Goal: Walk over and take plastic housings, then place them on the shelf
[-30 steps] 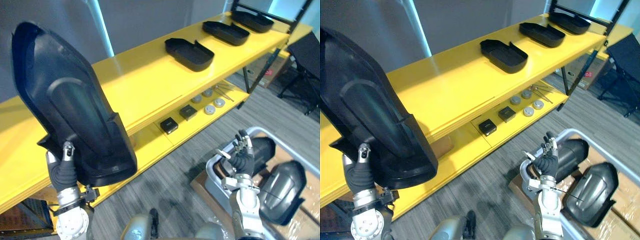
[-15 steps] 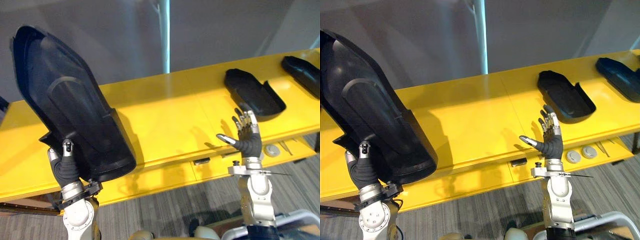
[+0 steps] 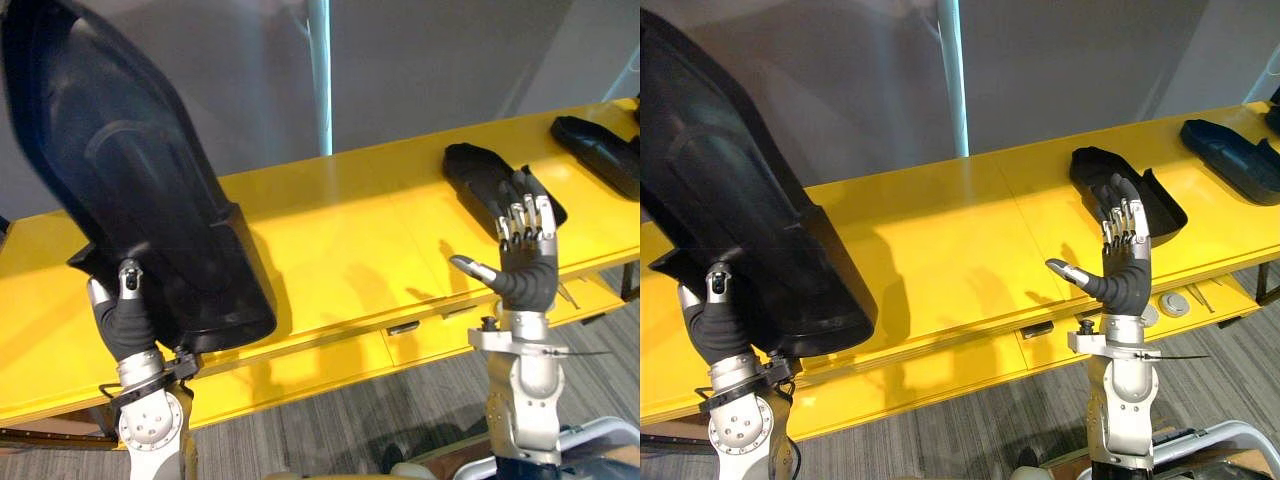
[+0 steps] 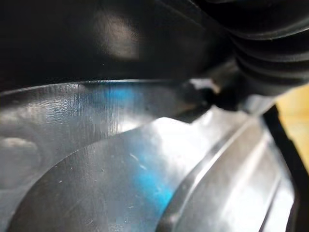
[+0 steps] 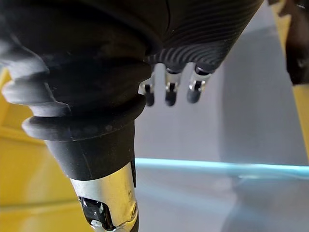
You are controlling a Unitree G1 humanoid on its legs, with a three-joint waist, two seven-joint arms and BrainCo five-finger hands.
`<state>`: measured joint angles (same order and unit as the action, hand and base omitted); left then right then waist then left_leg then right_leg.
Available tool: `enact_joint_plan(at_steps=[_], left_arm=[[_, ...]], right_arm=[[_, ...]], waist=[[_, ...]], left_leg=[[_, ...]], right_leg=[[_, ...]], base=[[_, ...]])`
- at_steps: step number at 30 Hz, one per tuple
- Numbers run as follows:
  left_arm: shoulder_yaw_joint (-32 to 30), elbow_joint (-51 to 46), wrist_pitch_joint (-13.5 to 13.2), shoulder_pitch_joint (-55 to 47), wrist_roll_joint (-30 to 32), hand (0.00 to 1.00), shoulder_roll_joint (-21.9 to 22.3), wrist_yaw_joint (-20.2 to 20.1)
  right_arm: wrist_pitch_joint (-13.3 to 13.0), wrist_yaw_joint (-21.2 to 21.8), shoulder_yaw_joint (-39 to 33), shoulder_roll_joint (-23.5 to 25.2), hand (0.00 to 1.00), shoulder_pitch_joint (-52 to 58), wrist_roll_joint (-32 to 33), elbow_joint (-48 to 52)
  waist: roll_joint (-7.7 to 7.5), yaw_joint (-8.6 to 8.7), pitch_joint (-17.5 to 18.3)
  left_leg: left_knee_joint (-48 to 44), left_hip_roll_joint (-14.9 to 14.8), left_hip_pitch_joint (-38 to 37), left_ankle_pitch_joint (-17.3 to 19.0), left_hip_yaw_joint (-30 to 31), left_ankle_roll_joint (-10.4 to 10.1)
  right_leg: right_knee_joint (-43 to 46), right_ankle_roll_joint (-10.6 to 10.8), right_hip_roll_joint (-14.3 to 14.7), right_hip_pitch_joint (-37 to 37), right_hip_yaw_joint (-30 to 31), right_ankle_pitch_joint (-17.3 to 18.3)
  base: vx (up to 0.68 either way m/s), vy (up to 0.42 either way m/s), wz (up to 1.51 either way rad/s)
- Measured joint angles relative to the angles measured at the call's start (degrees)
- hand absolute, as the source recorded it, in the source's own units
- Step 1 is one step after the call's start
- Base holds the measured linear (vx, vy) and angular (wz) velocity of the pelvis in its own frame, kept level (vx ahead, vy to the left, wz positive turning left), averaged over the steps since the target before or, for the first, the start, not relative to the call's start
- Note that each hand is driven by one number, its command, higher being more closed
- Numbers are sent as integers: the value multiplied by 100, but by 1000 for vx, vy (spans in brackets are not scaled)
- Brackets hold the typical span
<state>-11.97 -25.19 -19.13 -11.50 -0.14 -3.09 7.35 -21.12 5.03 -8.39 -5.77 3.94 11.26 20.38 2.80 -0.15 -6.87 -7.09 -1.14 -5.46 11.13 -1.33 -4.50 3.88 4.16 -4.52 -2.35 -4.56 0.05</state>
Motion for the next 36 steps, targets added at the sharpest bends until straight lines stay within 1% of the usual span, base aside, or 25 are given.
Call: enact_joint_plan(at_steps=[1,2,3,5,6,8,9,11,12,14,16,17,19,20,21,22,25,27,28,29,31,33,36], left_arm=[[74,1,191,135,-5,100,-138,-81],[152,28,415,315,-3,100,-263,-141],[191,78,502,400,-5,100,-326,-147],[271,484,876,849,-62,100,-516,-148],[309,631,977,988,-120,100,-579,-139],[388,1082,1329,1367,-169,100,-704,-98],[407,1357,1554,1531,-191,100,-789,-52],[446,1856,1879,1794,-231,100,-825,83],[456,2265,2064,2022,-261,100,-830,176],[464,3086,2300,2473,-398,100,-897,389],[495,3516,2409,2718,-394,100,-1070,483],[581,3703,2536,2903,-397,100,-1126,550],[670,3996,2574,3181,-403,100,-1217,554],[710,4227,2703,3414,-416,100,-1236,564],[727,4346,2776,3523,-454,100,-1236,579],[777,4718,2930,3787,-528,100,-1238,611],[859,5186,3133,3957,-632,100,-1243,655],[889,5640,3396,4087,-630,100,-1242,747],[888,5696,3430,4119,-624,100,-1247,790],[885,5754,3459,4218,-628,100,-1274,837],[885,6022,3640,4515,-637,100,-1303,834],[888,6245,3869,4758,-672,100,-1406,843],[887,6377,4113,4960,-781,100,-1527,840]], right_arm=[[0,18,0,-22,0,-5,41,69],[0,72,4,-69,0,-15,153,168],[-1,116,1,-94,0,-37,161,198],[0,289,7,-222,0,-87,335,305],[0,335,14,-248,0,-87,383,325],[19,449,48,-291,0,-153,387,330],[43,516,150,-333,0,-255,389,329],[139,616,294,-392,0,-323,387,327],[176,658,377,-418,0,-321,385,319],[277,764,542,-487,0,-341,385,276],[361,876,704,-533,0,-421,386,186],[396,931,763,-587,0,-448,399,134],[417,1013,860,-618,0,-506,413,54],[445,1062,929,-619,0,-518,462,35],[479,1099,967,-620,0,-524,508,31],[546,1154,1110,-623,0,-545,608,21],[637,1207,1304,-664,0,-592,609,13],[648,1265,1447,-761,0,-700,608,13],[666,1267,1467,-783,0,-719,608,13],[753,1269,1506,-829,0,-748,608,13],[854,1277,1543,-872,0,-763,608,13],[920,1276,1611,-878,0,-778,610,13],[1047,1277,1641,-899,0,-779,623,19]], waist=[[2,6,-1],[2,60,-1],[2,88,-1],[4,125,0],[4,134,0],[3,173,0],[7,196,-1],[9,271,1],[8,292,1],[25,351,-8],[24,418,-8],[30,415,-11],[38,416,-15],[39,425,-16],[39,434,-16],[45,484,-18],[64,556,-29],[65,576,-31],[64,571,-33],[85,559,-50],[109,565,-82],[77,607,-147],[31,701,-205]], left_leg=[[57,-20,-35,-30,-113,49],[85,-35,-36,-42,-137,67],[91,-43,-36,-42,-158,68],[92,-78,-40,-42,-252,69],[98,-88,-37,-43,-255,69],[131,-124,-37,-43,-306,70],[163,-143,-32,-54,-409,87],[160,-167,5,-55,-424,87],[159,-178,36,-74,-440,89],[164,-213,50,-105,-452,76],[164,-239,48,-113,-490,62],[164,-247,48,-120,-533,52],[172,-279,65,-136,-557,46],[197,-279,66,-165,-562,54],[233,-275,50,-191,-562,49],[270,-270,54,-221,-560,40],[268,-268,65,-237,-564,33],[264,-257,145,-252,-649,9],[270,-252,158,-264,-703,8],[273,-245,161,-274,-721,10],[273,-230,161,-292,-725,18],[274,-224,164,-307,-738,11],[272,-223,170,-312,-763,4]], right_leg=[[-62,-16,35,3,43,-57],[-128,-24,61,8,68,-109],[-159,-34,73,10,84,-139],[-310,-58,131,20,194,-269],[-366,-71,145,32,200,-311],[-501,-91,196,43,245,-406],[-619,-117,232,41,317,-501],[-785,-146,263,63,336,-626],[-847,-162,280,55,349,-680],[-847,-211,321,32,352,-731],[-848,-243,371,21,375,-755],[-849,-261,393,0,417,-776],[-850,-284,413,-43,463,-818],[-851,-284,415,-55,469,-837],[-851,-286,414,-57,469,-846],[-853,-285,411,-73,469,-871],[-906,-282,392,-81,477,-881],[-910,-295,386,-191,560,-924],[-911,-295,386,-224,596,-944],[-911,-302,383,-242,628,-969],[-911,-292,365,-240,628,-989],[-911,-291,359,-249,647,-1007],[-911,-292,357,-252,654,-1009]], base=[[-64,-20,-24],[-65,-21,-21],[-65,-18,-22],[-77,-18,-26],[-72,-22,-16],[-74,-28,-18],[-71,-30,-25],[-51,-32,-16],[-49,-40,-5],[-43,-42,-4],[-34,-41,-9],[-30,-33,-14],[-29,-24,-14],[-33,-21,-8],[-50,-10,-1],[-46,-2,1],[-61,7,-1],[-79,6,-15],[-60,-3,-19],[-55,2,-11],[-53,11,-3],[-59,13,-3],[-50,7,0]])
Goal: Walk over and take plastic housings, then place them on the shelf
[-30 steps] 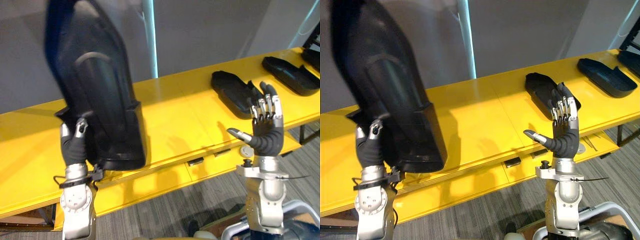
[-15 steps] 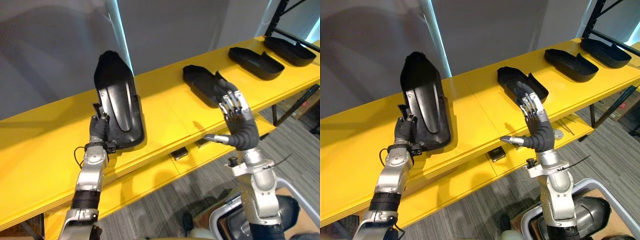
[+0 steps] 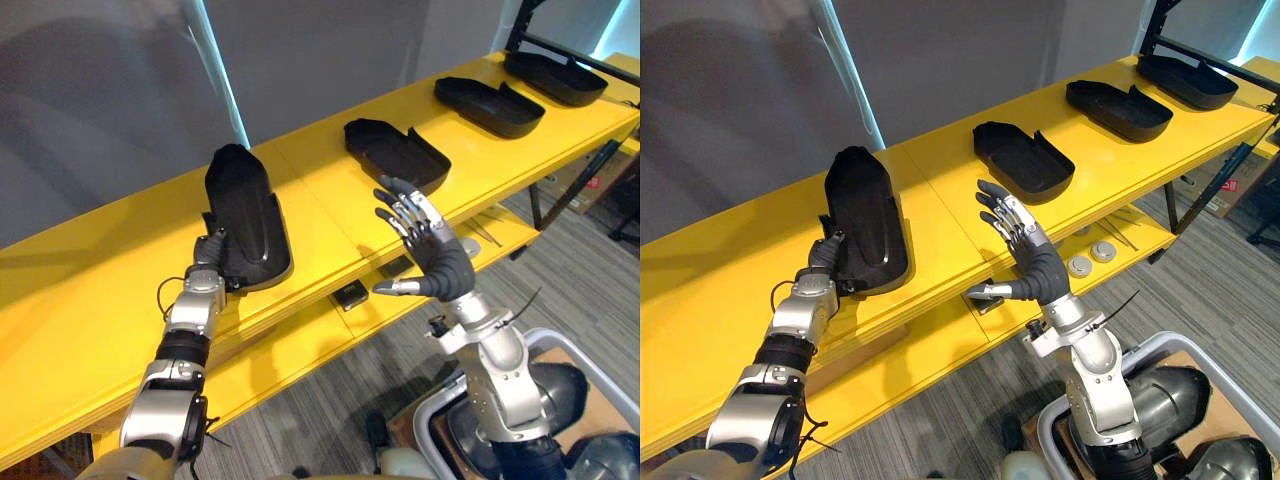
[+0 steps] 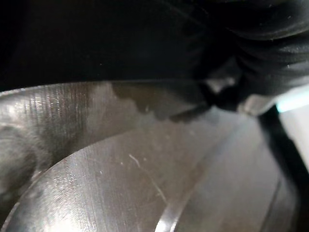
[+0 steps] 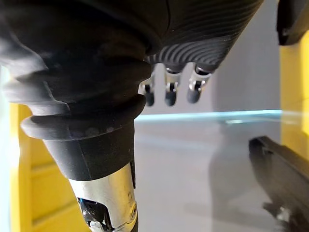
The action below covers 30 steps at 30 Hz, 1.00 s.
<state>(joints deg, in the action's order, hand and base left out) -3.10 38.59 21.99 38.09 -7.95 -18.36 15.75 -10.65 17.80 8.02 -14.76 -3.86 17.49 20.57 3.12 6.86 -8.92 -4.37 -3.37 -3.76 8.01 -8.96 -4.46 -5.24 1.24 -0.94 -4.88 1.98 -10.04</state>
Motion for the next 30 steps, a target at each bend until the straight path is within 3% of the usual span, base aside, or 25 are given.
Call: enact_joint_plan(at_steps=[4,5,11,19,27,30], left_arm=[[-2,113,132,310,-125,100,-118,191],[-3,119,162,391,-150,0,-155,263],[-75,497,144,859,-512,0,-191,654],[-119,616,85,874,-736,0,-282,712],[-272,761,20,1066,-561,0,-422,832],[-285,804,153,1134,-258,0,-455,889]], right_arm=[[127,-4,7,-23,0,-66,30,58],[184,-13,4,-48,0,-104,31,89],[217,-17,9,-116,0,-131,178,146],[217,-12,175,-116,0,-123,205,353],[287,-20,231,-144,0,-92,259,380],[302,-16,246,-166,0,-81,258,380]], waist=[[20,14,-206],[33,27,-244],[94,114,-366],[95,196,-376],[139,297,-658],[182,318,-680]], left_leg=[[-6,10,15,0,-88,-1],[-16,17,81,-1,-109,-3],[19,20,108,-21,-114,-5],[38,35,94,-22,-128,-4],[2,31,76,-21,-139,-3],[4,15,79,-21,-191,-4]], right_leg=[[0,12,-2,-51,84,-26],[1,11,-4,-123,109,-42],[3,23,2,-180,129,-68],[2,28,-5,-188,159,-70],[3,28,-3,-156,181,-67],[4,22,15,-166,189,-64]], base=[[-44,17,-9],[-37,11,-11],[-1,7,-2],[-8,6,-1],[-28,2,-1],[0,1,-2]])
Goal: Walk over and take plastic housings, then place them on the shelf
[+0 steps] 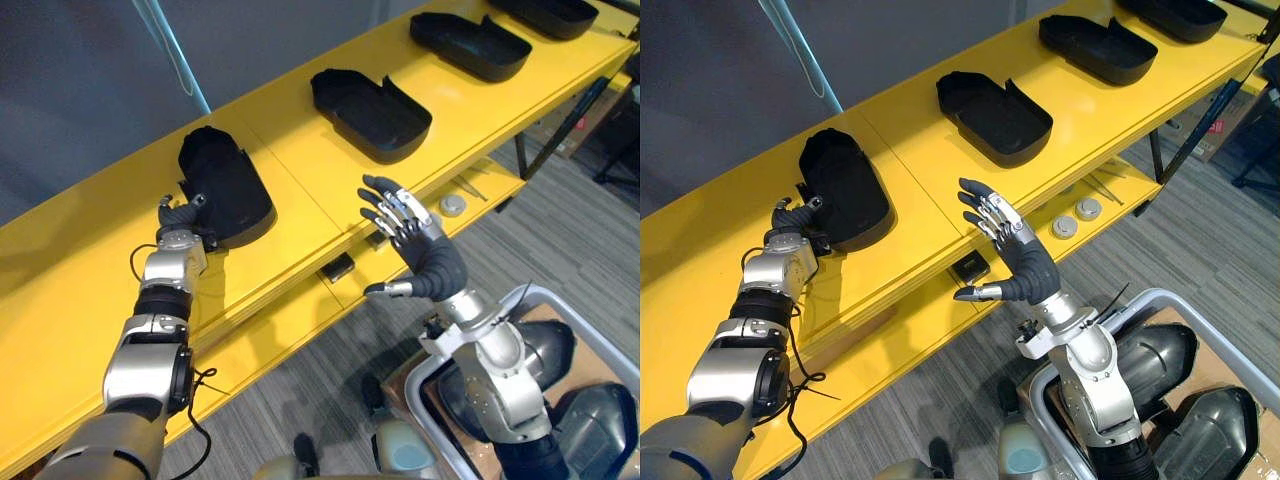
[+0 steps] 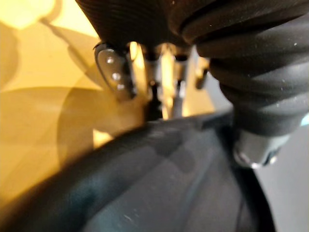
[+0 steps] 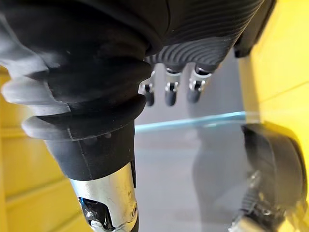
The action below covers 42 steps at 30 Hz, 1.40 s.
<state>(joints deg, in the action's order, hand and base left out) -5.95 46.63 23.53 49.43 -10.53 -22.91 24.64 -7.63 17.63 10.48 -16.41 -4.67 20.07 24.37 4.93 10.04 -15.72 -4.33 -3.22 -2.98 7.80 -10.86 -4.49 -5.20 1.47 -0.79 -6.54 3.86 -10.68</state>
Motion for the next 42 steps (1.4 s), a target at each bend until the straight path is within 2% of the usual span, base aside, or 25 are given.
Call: enact_joint_plan(at_steps=[7,10,13,18,21,23,24,25,26,29,30,31,32,35,38,42], left_arm=[[-2,-2,37,72,113,0,-302,139],[-3,-114,-52,72,350,0,-383,167],[-2,-510,-358,46,484,0,-390,275],[-13,-2210,-1033,-1006,320,0,-302,437],[-253,-3659,-1581,-2005,-218,0,308,440],[-277,-5116,-2160,-3128,-665,0,1083,393],[-272,-5405,-2273,-3427,-739,0,1283,391],[-234,-5826,-2510,-4007,-779,0,1600,348],[-192,-6118,-2716,-4505,-894,0,1822,301],[-177,-6624,-3050,-5408,-768,0,2123,111],[-174,-6736,-3196,-5666,-692,0,2174,84],[-180,-6772,-3295,-5768,-691,0,2176,35],[-197,-6896,-3533,-6011,-579,0,2177,-14],[-214,-7134,-3820,-6317,-409,0,2274,-22],[-253,-7267,-4053,-6664,-413,0,2394,-68],[-231,-7309,-4083,-6820,-487,0,2428,-375]], right_arm=[[-125,13,320,4,0,106,-19,1],[-249,-26,489,7,0,120,-71,-1],[-385,-179,607,53,0,116,-172,-10],[-385,-515,784,308,0,99,-419,-183],[-374,-633,781,414,0,90,-425,-356],[-293,-648,789,626,0,22,-423,-571],[-256,-649,814,673,0,-32,-434,-689],[-161,-646,885,762,0,-142,-550,-934],[-26,-647,946,835,0,-227,-690,-1136],[154,-803,1189,939,0,-498,-766,-1671],[175,-938,1280,1013,0,-595,-773,-1904],[175,-1031,1318,1064,0,-650,-774,-2020],[171,-1240,1412,1229,0,-855,-799,-2369],[145,-1645,1516,1501,0,-1198,-956,-2972],[112,-2321,1494,1848,0,-1646,-1240,-3907],[123,-3000,1468,2048,0,-1960,-1535,-4585]], waist=[[-1,-22,1],[-2,-96,2],[-53,-309,29],[-50,-479,229],[-54,-573,406],[-62,-738,512],[-66,-782,555],[-66,-831,646],[-67,-958,726],[-68,-1135,742],[-71,-1246,779],[-79,-1288,790],[-94,-1397,811],[-122,-1571,843],[-148,-1765,862],[-188,-1900,891]], left_leg=[[-10,7,-1,-1,-62,1],[-30,7,-17,-2,22,2],[-31,7,-13,-27,132,12],[-52,2,-3,-39,294,13],[-112,9,10,-38,484,15],[-137,29,5,-44,606,27],[-139,36,5,-42,642,30],[-155,49,17,-36,756,38],[-151,53,25,-25,821,55],[-135,14,32,-79,891,23],[-128,-2,95,-116,892,15],[-121,-3,125,-129,895,-6],[-112,-25,200,-154,937,-40],[-112,-27,290,-218,1101,-74],[-93,-25,321,-275,1238,-96],[-115,4,412,-316,1475,-118]], right_leg=[[47,0,-3,-16,61,-49],[44,3,-22,52,-29,-51],[-4,-2,-36,101,-129,-47],[46,-4,-53,184,-329,-44],[45,-3,-87,289,-577,-43],[36,7,-127,401,-747,-4],[-4,21,-138,428,-793,19],[-6,15,-164,487,-911,69],[-7,49,-179,519,-1005,153],[-8,18,-222,643,-1287,221],[-8,24,-233,640,-1407,236],[-9,27,-242,634,-1469,244],[-8,73,-250,627,-1594,281],[-8,58,-259,630,-1762,301],[-7,49,-270,658,-1926,315],[-2,34,-315,666,-2118,307]], base=[[5,5,-5],[-27,8,14],[-61,0,21],[-21,8,17],[-41,40,29],[-53,35,24],[-90,27,43],[-101,17,40],[-67,-1,45],[-68,-26,53],[-56,-29,47],[-54,-31,58],[-27,-22,43],[-17,-21,38],[37,1,26],[62,24,27]])
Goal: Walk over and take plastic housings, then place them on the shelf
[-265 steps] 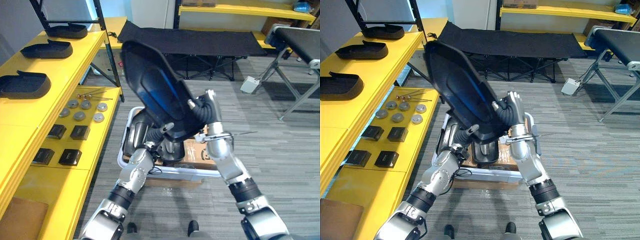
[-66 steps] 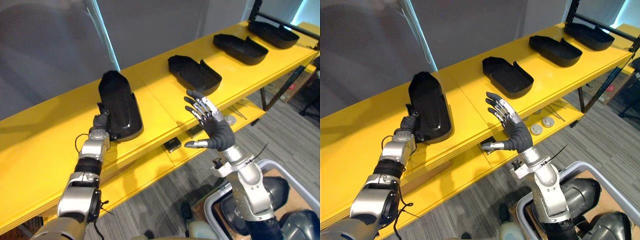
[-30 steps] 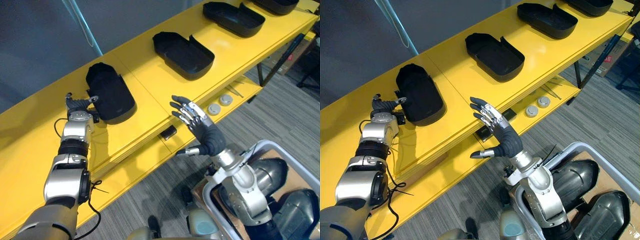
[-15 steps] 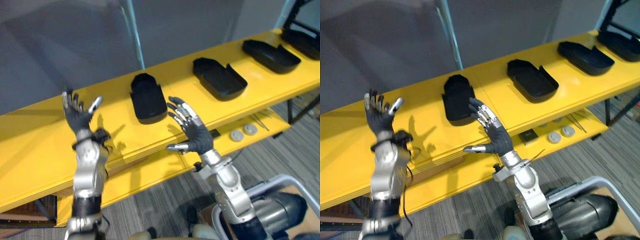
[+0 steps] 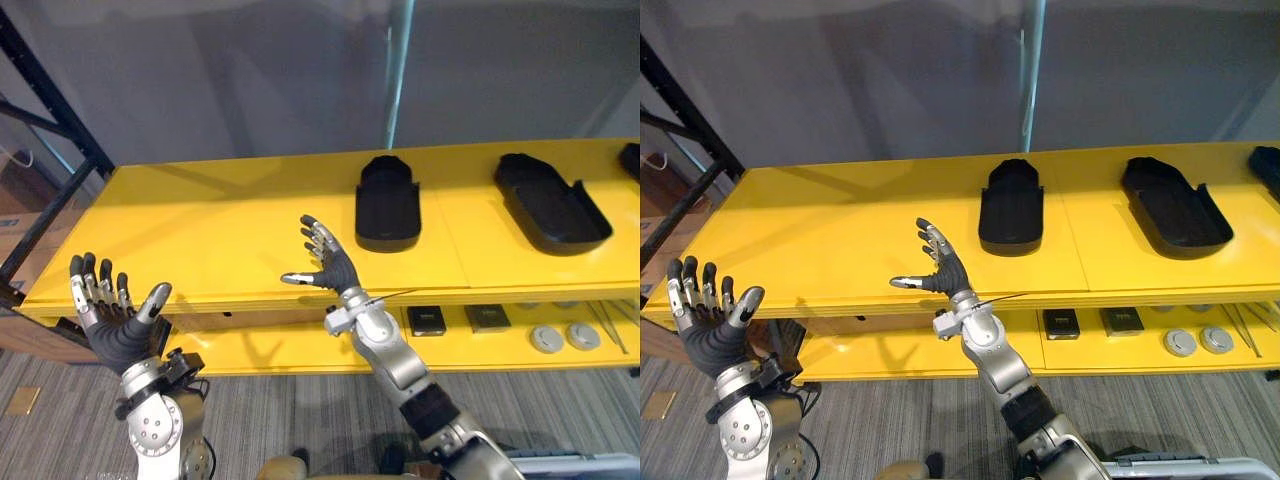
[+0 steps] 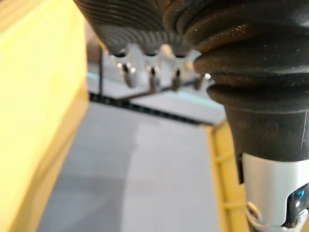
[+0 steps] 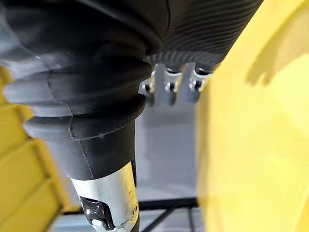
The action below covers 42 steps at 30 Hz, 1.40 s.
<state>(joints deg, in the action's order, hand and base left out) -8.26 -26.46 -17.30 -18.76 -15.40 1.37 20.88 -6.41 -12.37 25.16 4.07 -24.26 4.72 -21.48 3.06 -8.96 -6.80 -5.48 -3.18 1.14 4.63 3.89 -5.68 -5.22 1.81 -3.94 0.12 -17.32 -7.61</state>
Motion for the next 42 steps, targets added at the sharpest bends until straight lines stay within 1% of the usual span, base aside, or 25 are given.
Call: enact_joint_plan(at_steps=[3,5,8,9,11,12,13,14,16,19,22,24,26,31,34,36,38,39,42], left_arm=[[87,-11,3,-59,-229,0,95,-177],[366,-11,24,-44,-366,0,135,-360],[654,-11,29,-45,-565,0,135,-486],[708,-11,28,-40,-651,0,133,-508],[877,-11,32,-15,-872,0,125,-592],[1003,-11,32,13,-895,0,127,-614],[1079,-11,32,23,-896,0,126,-617],[1241,-11,39,41,-941,0,127,-637],[1379,-11,63,55,-960,0,127,-641],[1583,17,76,80,-1139,0,128,-653],[1644,52,75,100,-1184,0,129,-699],[1648,51,75,176,-1200,0,129,-691],[1658,51,75,193,-1342,0,129,-671],[1753,48,78,181,-1346,0,128,-563],[1758,46,89,188,-1346,0,127,-512],[1764,27,101,194,-1345,0,127,-470],[1803,7,121,194,-1344,0,127,-426],[1821,7,124,193,-1344,0,129,-422],[1865,-35,125,207,-1338,0,129,-419]], right_arm=[[22,-210,-19,141,0,-169,-123,-307],[113,-442,-164,218,0,-357,-256,-604],[277,-715,-428,270,0,-647,-396,-929],[279,-763,-487,271,0,-701,-410,-966],[296,-887,-745,268,0,-1036,-515,-1152],[296,-936,-982,261,0,-1262,-525,-1243],[297,-979,-1090,247,0,-1382,-526,-1302],[298,-1033,-1289,185,0,-1572,-525,-1324],[297,-1053,-1428,80,0,-1709,-524,-1324],[291,-1129,-1634,-155,0,-1754,-493,-1338],[273,-1110,-1729,-365,0,-1803,-474,-1337],[274,-1087,-1790,-501,0,-1912,-419,-1338],[273,-1002,-1840,-533,0,-1931,-326,-1352],[214,-856,-1831,-603,0,-1968,-326,-1396],[127,-763,-1819,-609,0,-1973,-327,-1451],[41,-758,-1816,-609,0,-2020,-328,-1450],[-113,-747,-1771,-616,0,-2078,-326,-1445],[-148,-727,-1766,-621,0,-2076,-324,-1447],[-269,-433,-1712,-664,0,-2074,-295,-1449]], waist=[[2,-54,-1],[2,-138,-1],[23,-155,-15],[33,-158,-24],[81,-159,-137],[116,-152,-248],[125,-153,-296],[161,-151,-419],[180,-134,-516],[169,-125,-552],[206,-105,-687],[222,-101,-888],[217,-95,-975],[237,-93,-1071],[230,-55,-1098],[231,-18,-1198],[230,19,-1322],[230,21,-1323],[230,38,-1323]], left_leg=[[-2,23,-2,-1,14,5],[-3,50,3,3,25,12],[-12,85,20,3,31,30],[-15,89,23,4,31,31],[-50,97,95,20,29,52],[-96,99,101,20,31,52],[-97,96,104,17,33,48],[-95,91,121,-1,55,25],[-100,87,194,-26,88,13],[-90,88,306,-69,145,5],[-91,95,282,-71,153,5],[-90,98,273,-71,153,6],[-88,97,270,-69,151,7],[-92,91,187,-28,23,41],[-102,92,184,-17,2,52],[-107,93,176,-16,-7,52],[-109,91,179,-17,-31,52],[-106,90,182,-17,-33,52],[-98,83,180,-4,-37,46]], right_leg=[[27,-1,-28,4,-2,-1],[47,0,-59,4,-3,-1],[47,15,-98,3,-8,-10],[47,19,-103,3,-9,-11],[47,28,-112,-8,-22,-6],[47,29,-112,-12,-39,14],[47,31,-110,-16,-48,16],[45,12,-107,-20,-103,36],[45,10,-105,-64,-138,39],[50,24,-103,-183,-162,-5],[51,30,-111,-160,-152,-24],[52,32,-112,-149,-144,-27],[52,32,-111,-149,-141,-27],[52,34,-113,-113,-37,-23],[52,36,-115,-117,-8,-21],[52,37,-116,-111,-4,-20],[52,37,-118,-121,2,-20],[53,37,-118,-126,2,-20],[53,37,-114,-130,3,-21]], base=[[58,46,4],[25,44,3],[-19,39,3],[-36,34,0],[-63,21,2],[-72,10,5],[-85,-2,8],[-57,-11,6],[-44,-9,10],[20,1,10],[53,19,0],[0,0,0],[0,0,0],[-6,24,-9],[-14,18,-6],[0,0,0],[-23,23,-4],[0,0,0],[0,0,0]])
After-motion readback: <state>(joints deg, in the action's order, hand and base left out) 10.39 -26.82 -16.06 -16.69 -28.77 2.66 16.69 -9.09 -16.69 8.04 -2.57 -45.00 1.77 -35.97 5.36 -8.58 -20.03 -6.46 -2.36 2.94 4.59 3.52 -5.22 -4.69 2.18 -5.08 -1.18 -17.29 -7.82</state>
